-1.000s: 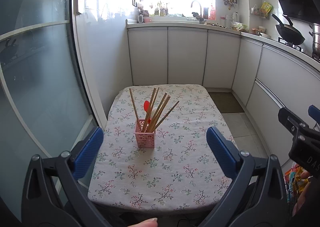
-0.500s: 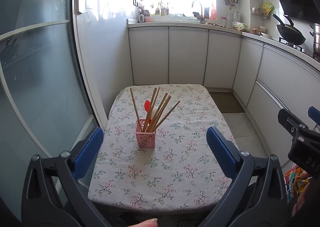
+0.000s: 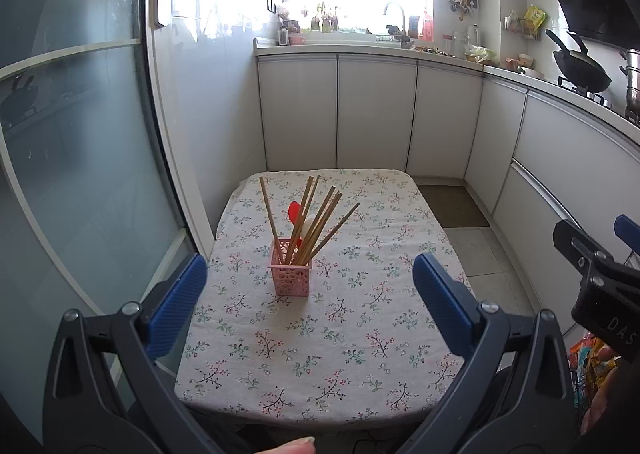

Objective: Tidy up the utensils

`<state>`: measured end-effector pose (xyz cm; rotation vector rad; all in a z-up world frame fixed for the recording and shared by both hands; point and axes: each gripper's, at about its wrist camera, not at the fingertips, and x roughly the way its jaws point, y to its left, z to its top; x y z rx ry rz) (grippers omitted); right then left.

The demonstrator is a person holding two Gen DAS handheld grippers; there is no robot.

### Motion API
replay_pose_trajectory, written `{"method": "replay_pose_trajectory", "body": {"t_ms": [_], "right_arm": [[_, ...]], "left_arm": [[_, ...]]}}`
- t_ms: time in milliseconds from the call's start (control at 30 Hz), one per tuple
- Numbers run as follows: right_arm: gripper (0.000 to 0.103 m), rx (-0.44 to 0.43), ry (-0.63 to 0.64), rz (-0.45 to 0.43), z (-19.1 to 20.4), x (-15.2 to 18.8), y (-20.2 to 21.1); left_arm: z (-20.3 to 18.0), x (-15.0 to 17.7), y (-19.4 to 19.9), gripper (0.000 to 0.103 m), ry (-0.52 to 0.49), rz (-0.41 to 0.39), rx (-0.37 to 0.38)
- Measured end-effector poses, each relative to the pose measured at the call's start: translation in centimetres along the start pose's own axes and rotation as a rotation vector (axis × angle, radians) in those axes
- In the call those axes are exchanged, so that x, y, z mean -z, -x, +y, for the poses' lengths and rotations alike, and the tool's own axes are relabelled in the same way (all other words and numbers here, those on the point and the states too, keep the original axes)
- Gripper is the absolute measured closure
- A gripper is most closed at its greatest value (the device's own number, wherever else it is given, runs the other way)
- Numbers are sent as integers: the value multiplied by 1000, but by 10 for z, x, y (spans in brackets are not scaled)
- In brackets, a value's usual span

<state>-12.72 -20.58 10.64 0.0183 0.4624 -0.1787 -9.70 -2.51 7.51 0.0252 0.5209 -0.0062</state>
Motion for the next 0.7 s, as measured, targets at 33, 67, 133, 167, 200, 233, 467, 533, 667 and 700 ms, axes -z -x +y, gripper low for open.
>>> {"method": "replay_pose_trajectory", "body": {"t_ms": [33, 67, 133, 167, 200, 233, 467, 533, 667, 700], "right_arm": [[0, 2, 1, 0, 1, 0, 0], [0, 3, 0, -1, 1, -1, 0], [0, 3, 1, -1, 2, -1, 0], [0, 3, 1, -2, 1, -1, 0], [0, 2, 1, -2, 1, -1, 0], [0, 1, 2, -2, 2, -1, 0], [0, 1, 4, 1, 3, -1, -1], [0, -1, 5, 2, 3, -1, -2], [0, -4, 6, 7, 3, -1, -6], [0, -5, 6, 7, 3, -2, -8]], "left_arm": [[0, 0, 0, 1, 0, -1, 1], [0, 0, 0, 1, 1, -2, 1], [1, 0, 0, 1, 3, -3, 1], [2, 0, -1, 1, 3, -2, 0], [2, 1, -2, 1, 4, 0, -1], [2, 1, -2, 1, 3, 2, -2], [2, 0, -4, 1, 0, 5, -1], [2, 1, -4, 1, -1, 6, -2], [1, 1, -6, 1, -4, 9, 0], [1, 1, -7, 1, -3, 10, 1]]}}
